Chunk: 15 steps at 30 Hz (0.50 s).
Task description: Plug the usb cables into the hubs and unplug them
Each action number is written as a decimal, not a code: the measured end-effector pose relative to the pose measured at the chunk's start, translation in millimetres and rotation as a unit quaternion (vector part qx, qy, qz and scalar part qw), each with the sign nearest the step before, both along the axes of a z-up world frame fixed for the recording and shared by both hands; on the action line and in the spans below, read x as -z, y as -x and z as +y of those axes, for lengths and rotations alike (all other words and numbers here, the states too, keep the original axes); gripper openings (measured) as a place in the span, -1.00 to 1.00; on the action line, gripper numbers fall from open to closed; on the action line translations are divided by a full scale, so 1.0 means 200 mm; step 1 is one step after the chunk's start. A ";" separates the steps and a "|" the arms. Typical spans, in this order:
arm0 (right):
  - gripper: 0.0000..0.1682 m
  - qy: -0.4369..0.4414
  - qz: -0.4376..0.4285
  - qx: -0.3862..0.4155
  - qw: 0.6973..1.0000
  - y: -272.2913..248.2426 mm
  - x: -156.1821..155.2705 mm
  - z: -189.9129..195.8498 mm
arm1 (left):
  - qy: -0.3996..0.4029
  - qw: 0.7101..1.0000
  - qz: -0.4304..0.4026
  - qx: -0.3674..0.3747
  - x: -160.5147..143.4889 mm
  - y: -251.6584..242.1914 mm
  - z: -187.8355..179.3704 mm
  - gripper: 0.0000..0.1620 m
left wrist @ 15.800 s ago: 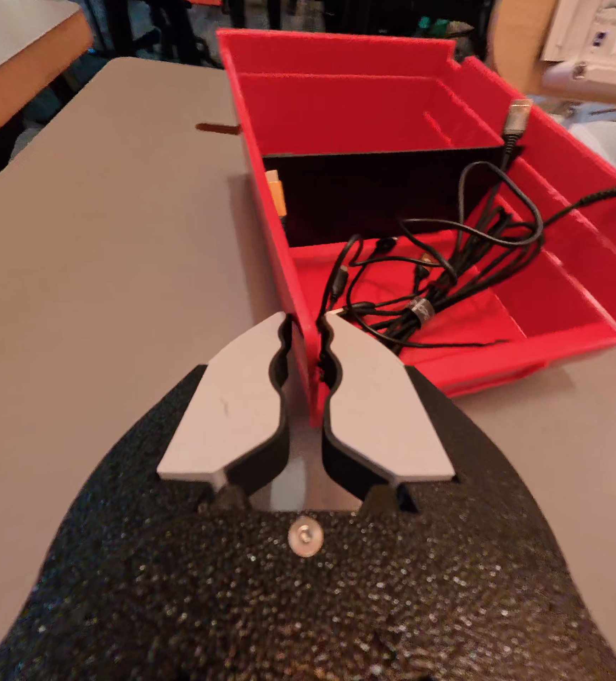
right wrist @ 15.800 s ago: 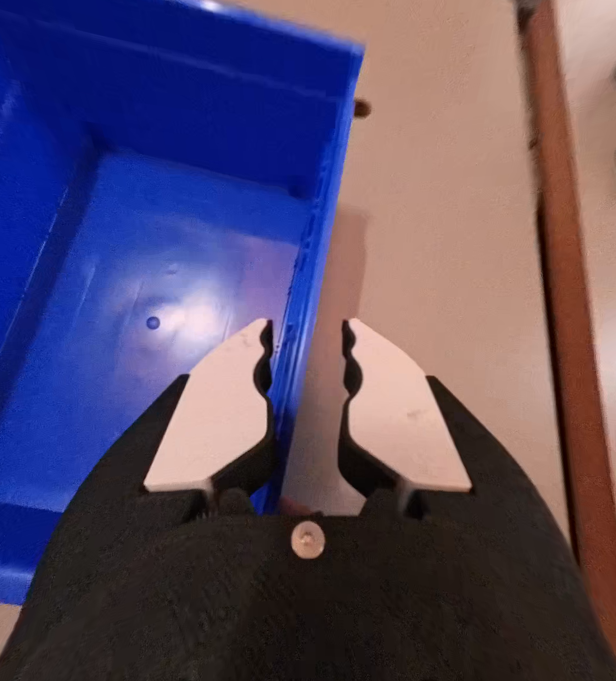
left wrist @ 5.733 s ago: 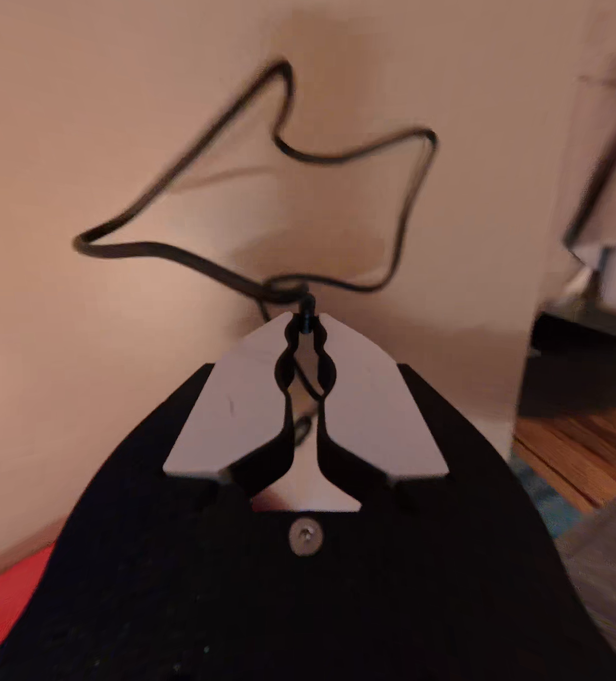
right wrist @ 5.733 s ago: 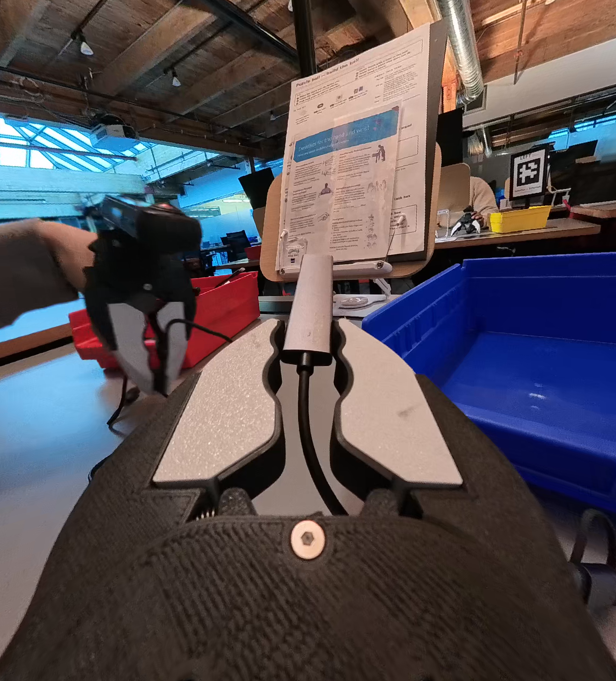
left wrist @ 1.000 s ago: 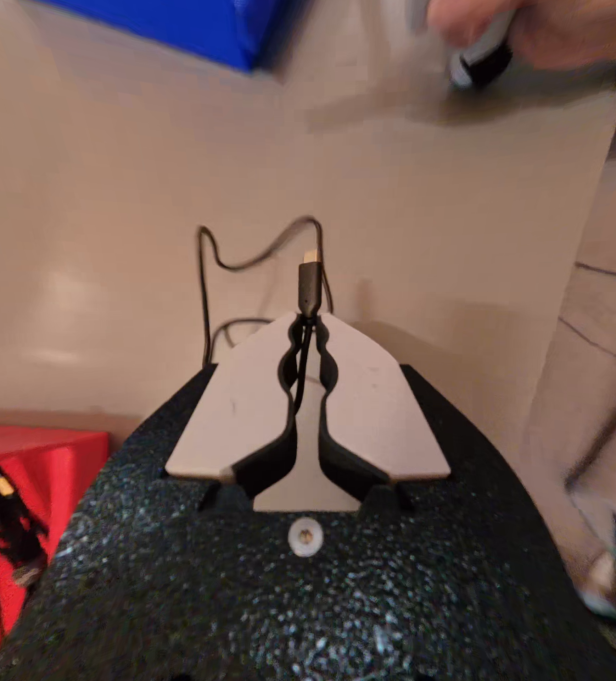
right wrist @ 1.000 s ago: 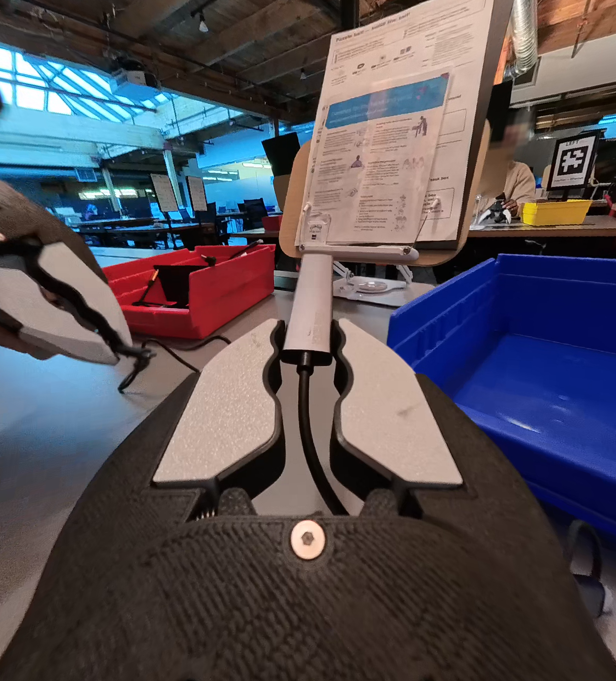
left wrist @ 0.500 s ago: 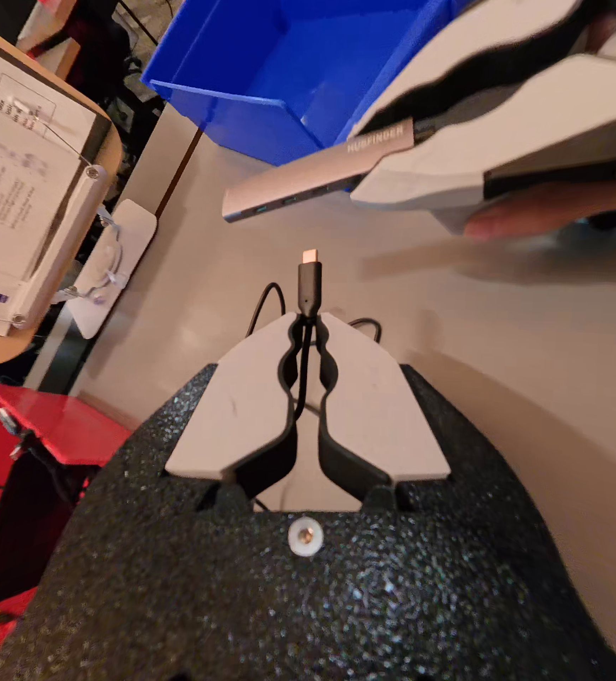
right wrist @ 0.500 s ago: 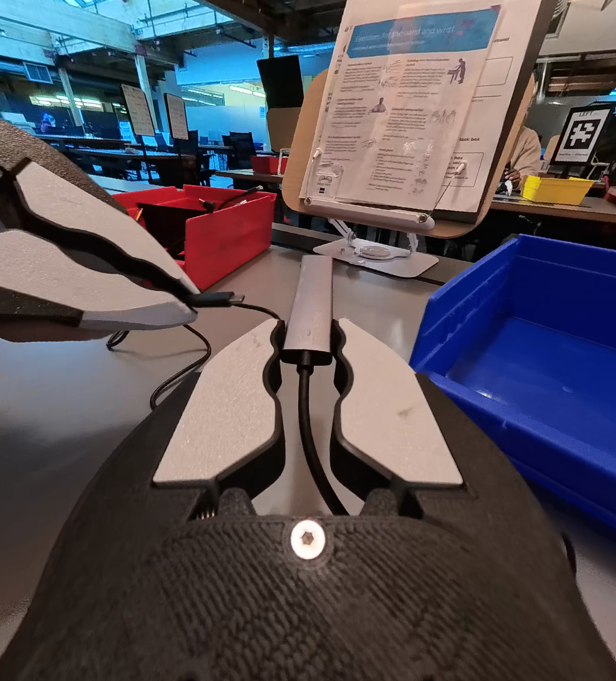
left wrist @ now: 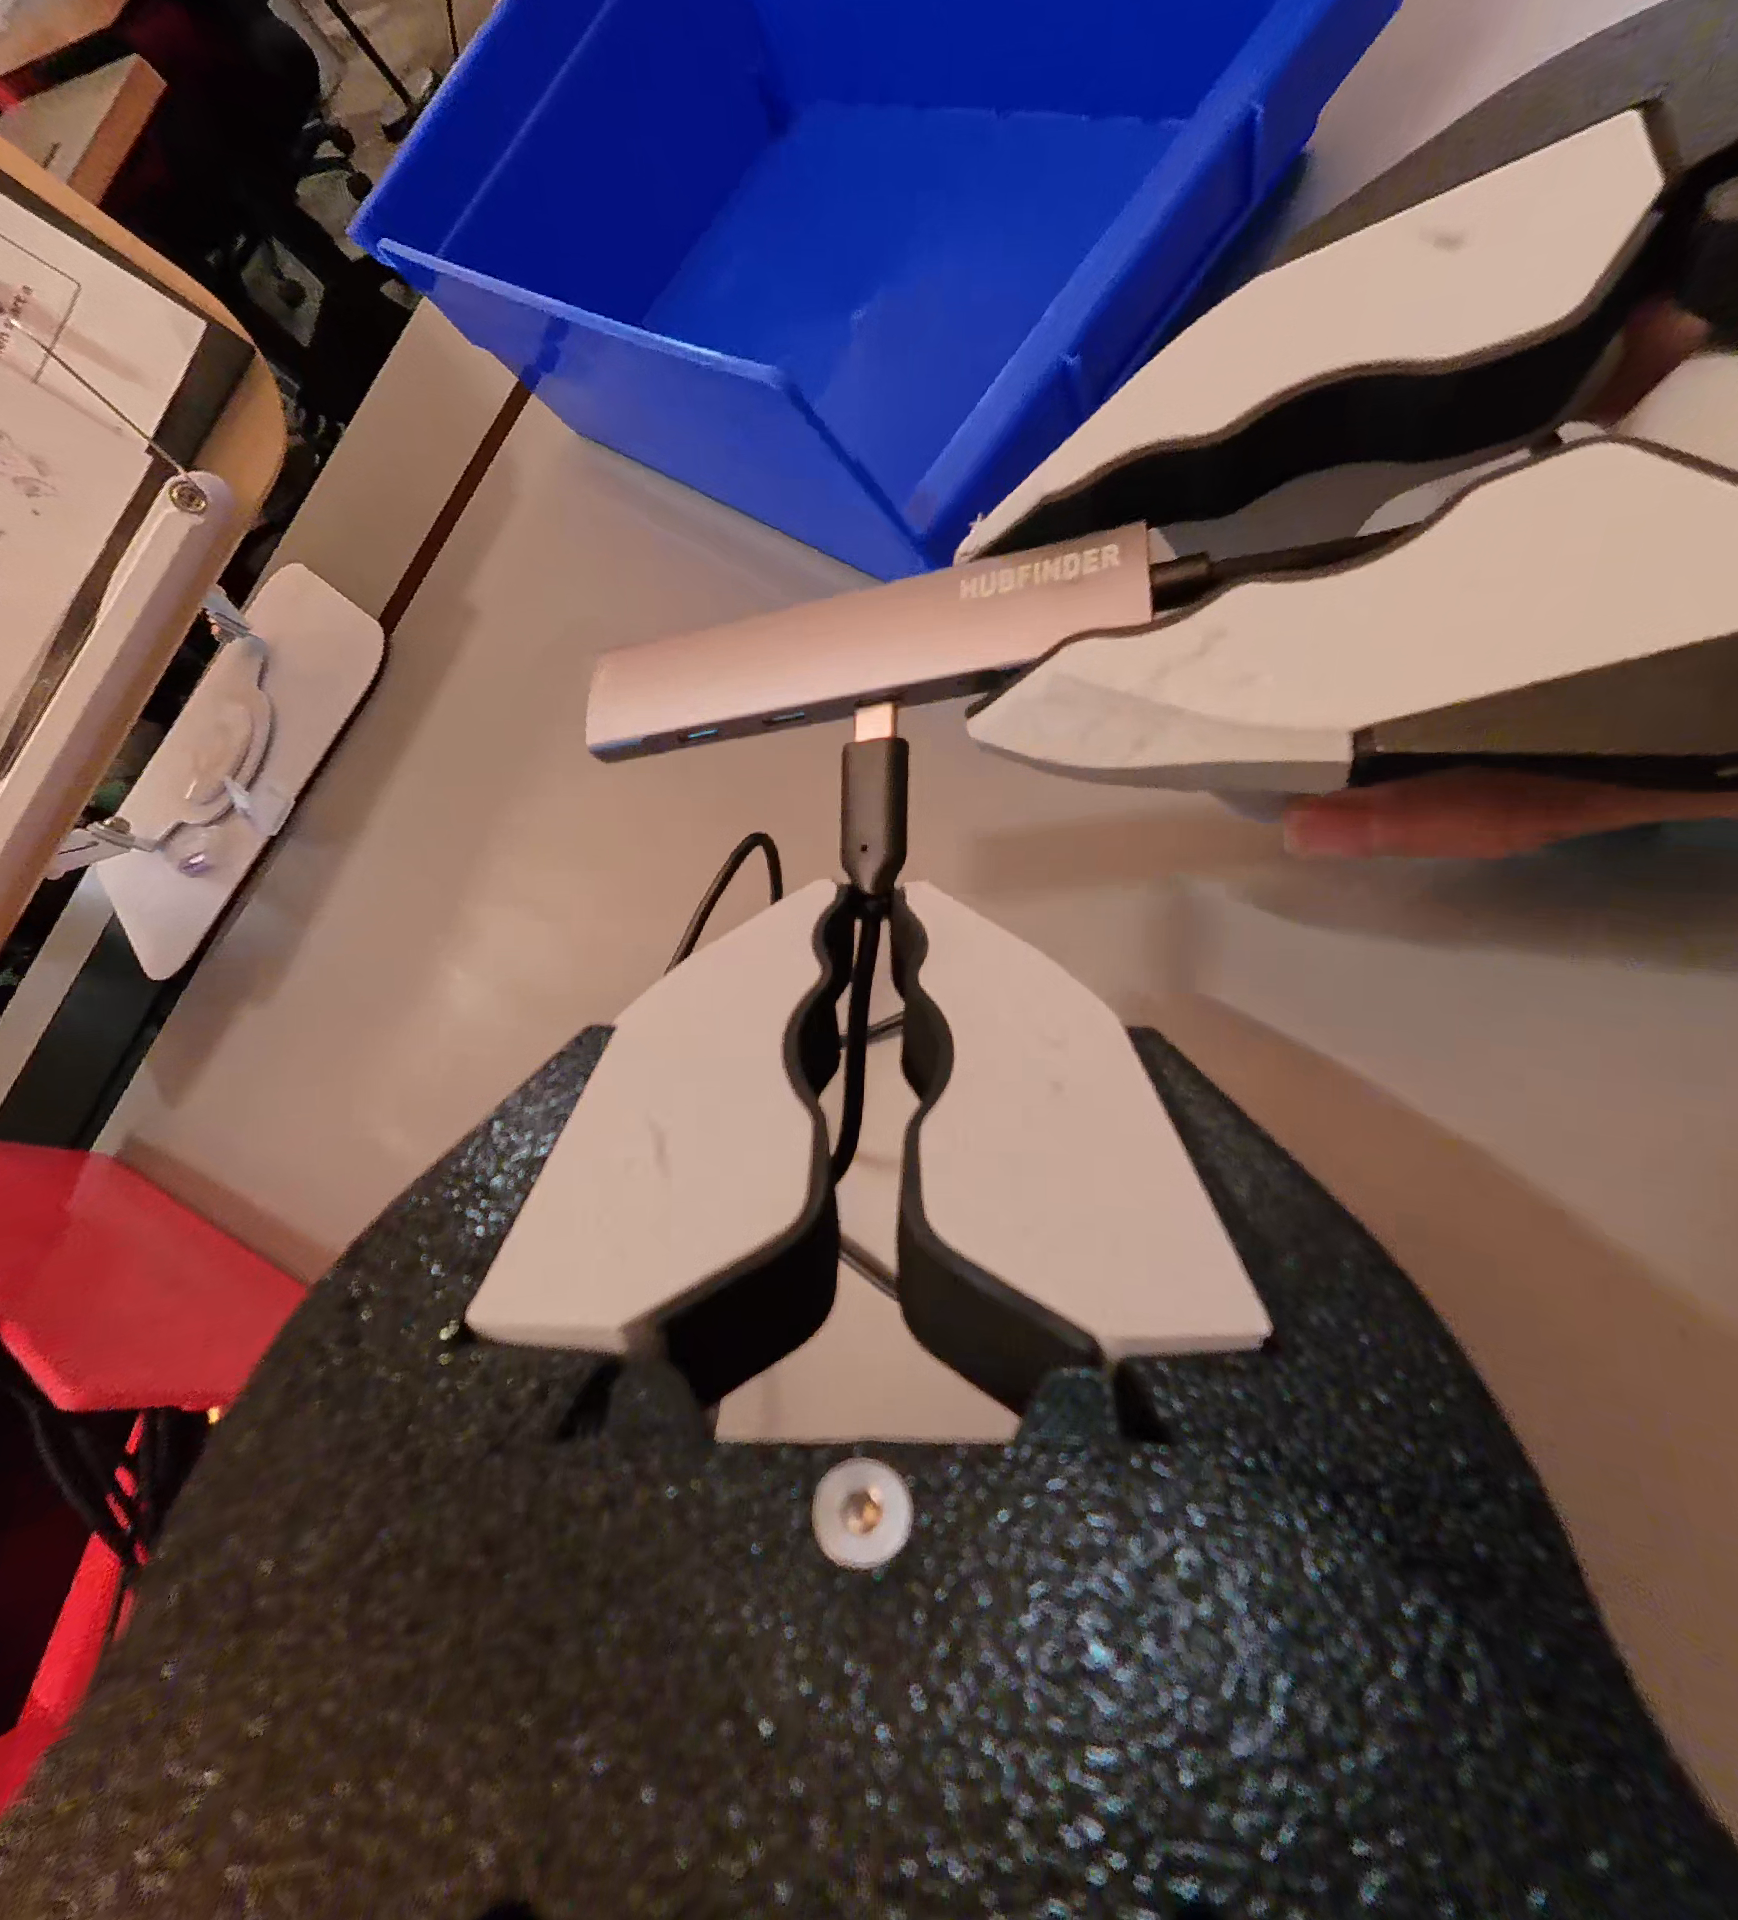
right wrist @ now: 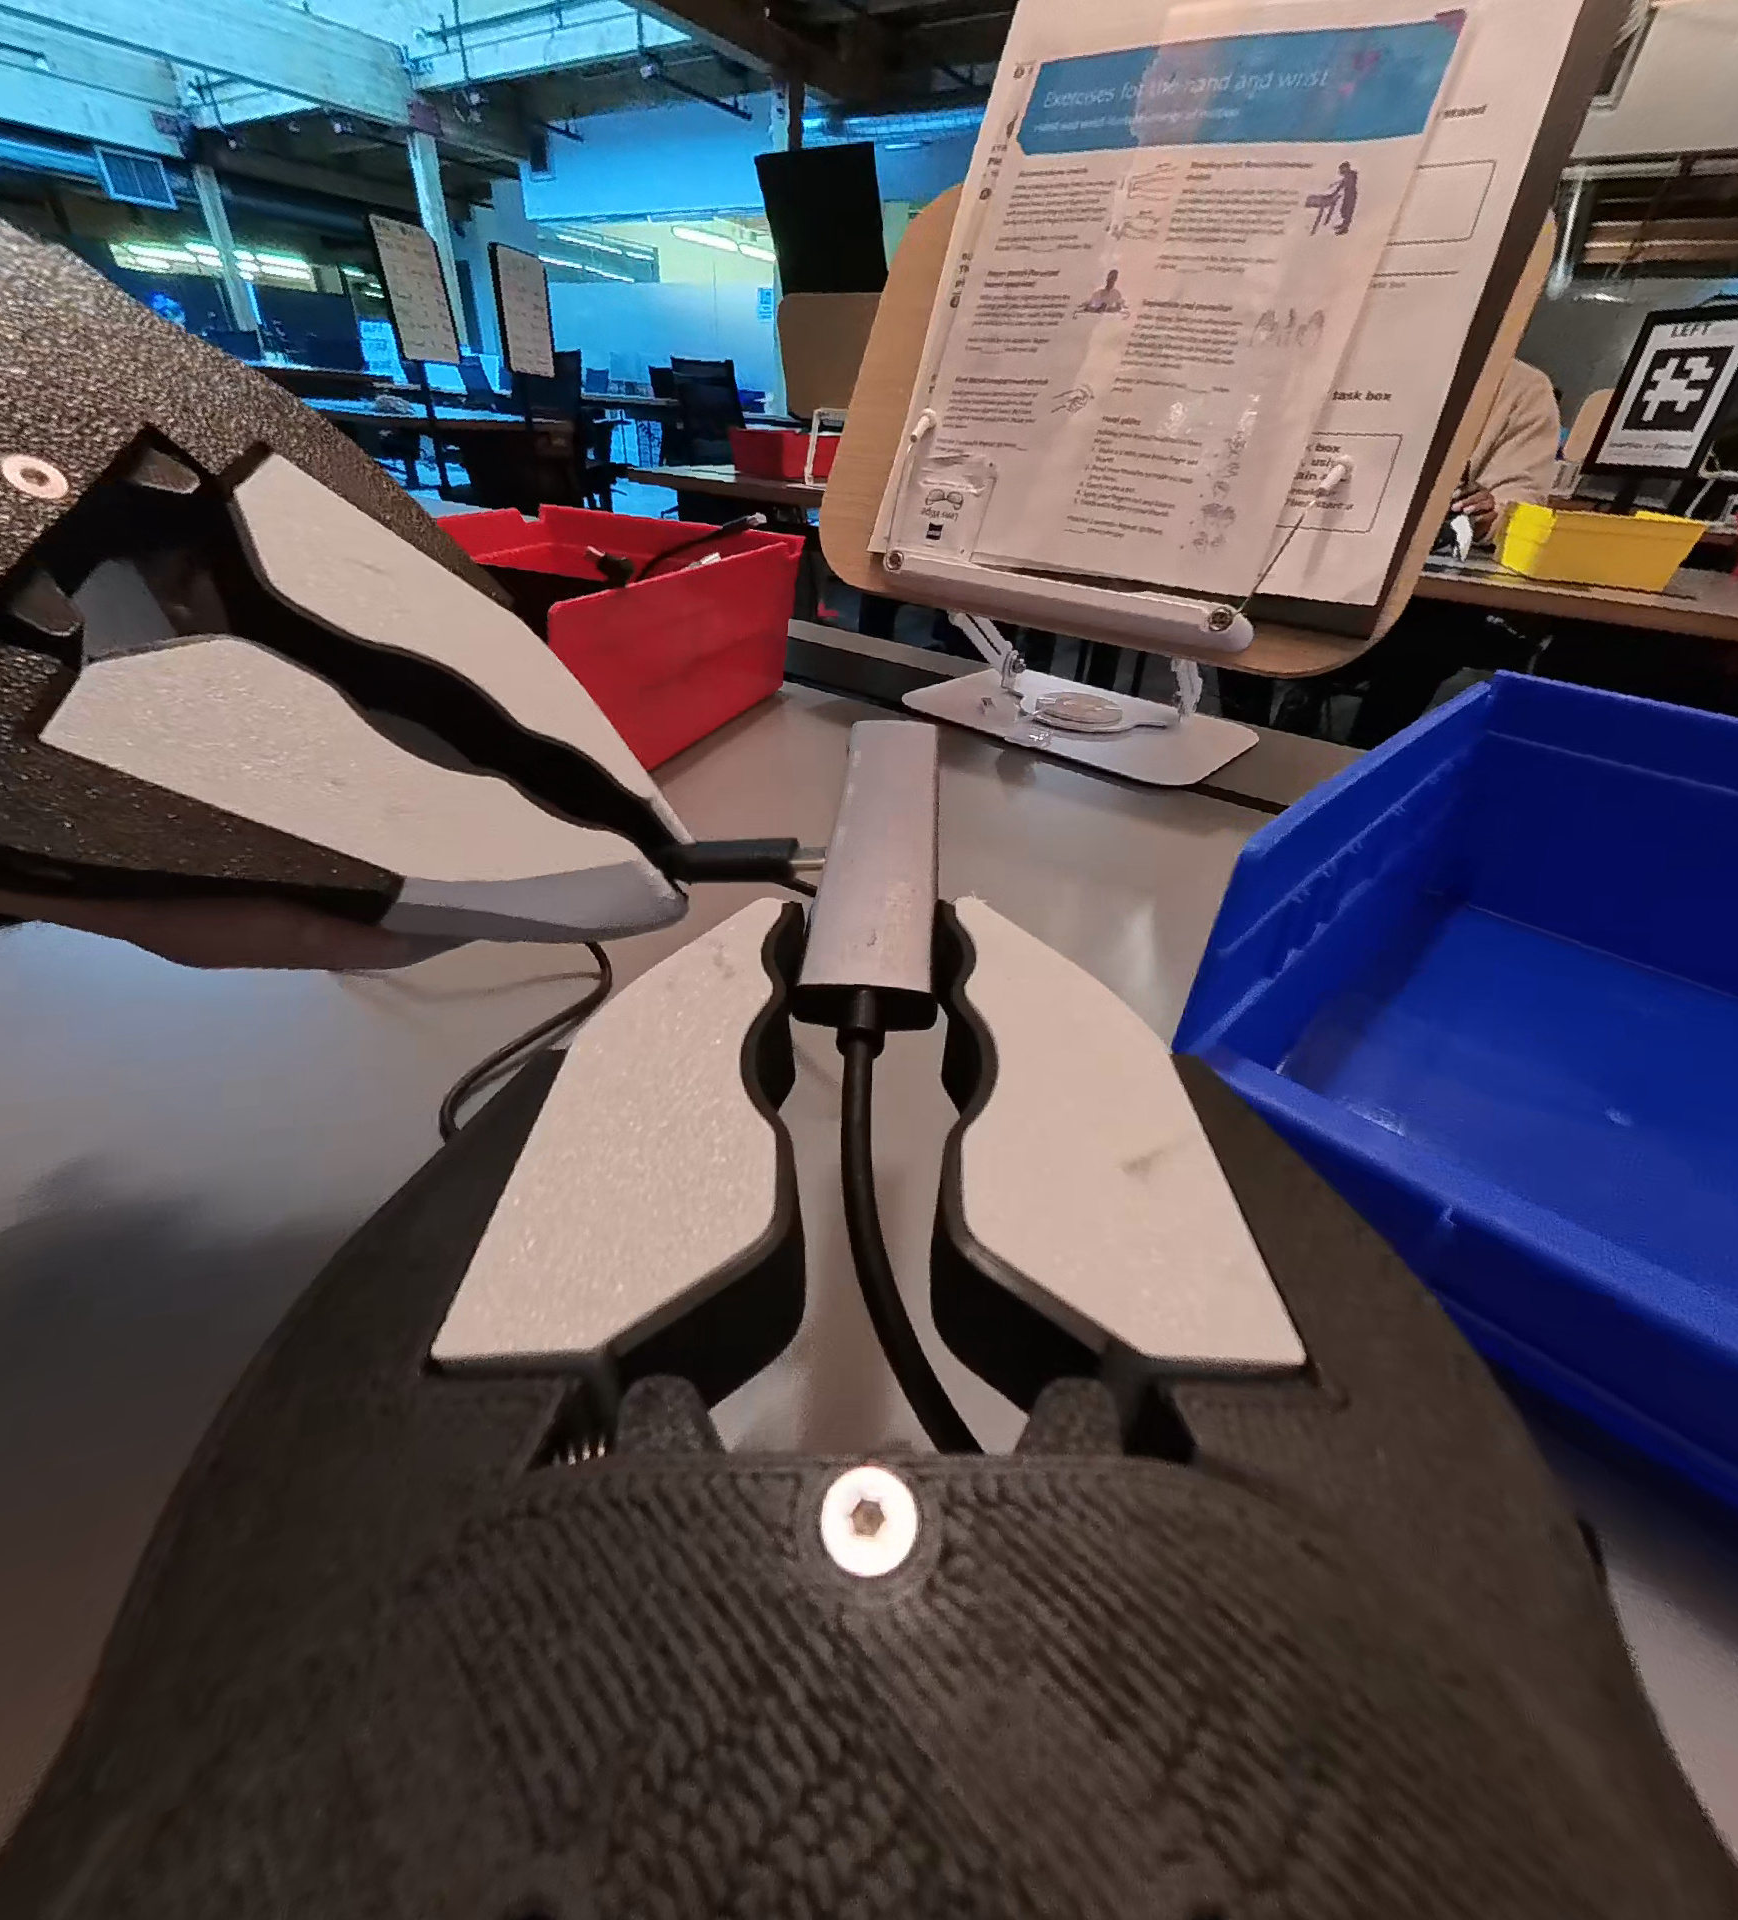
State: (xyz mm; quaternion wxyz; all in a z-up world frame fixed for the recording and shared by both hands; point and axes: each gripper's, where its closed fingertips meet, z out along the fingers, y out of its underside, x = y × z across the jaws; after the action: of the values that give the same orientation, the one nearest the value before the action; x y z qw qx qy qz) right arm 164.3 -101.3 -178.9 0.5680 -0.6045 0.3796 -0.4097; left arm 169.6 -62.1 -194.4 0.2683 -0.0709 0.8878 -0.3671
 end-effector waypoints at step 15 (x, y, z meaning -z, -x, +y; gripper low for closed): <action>-0.70 0.020 0.008 -0.002 1.000 -0.01 0.02 0.02 | -0.010 1.000 -0.021 -0.010 0.00 -0.01 0.02 -0.93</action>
State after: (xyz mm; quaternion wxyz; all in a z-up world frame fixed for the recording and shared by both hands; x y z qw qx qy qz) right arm 165.7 -96.9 -182.8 0.5532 -0.6197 0.3746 -0.4119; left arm 170.7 -57.1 -194.1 0.2915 -0.0690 0.8847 -0.3571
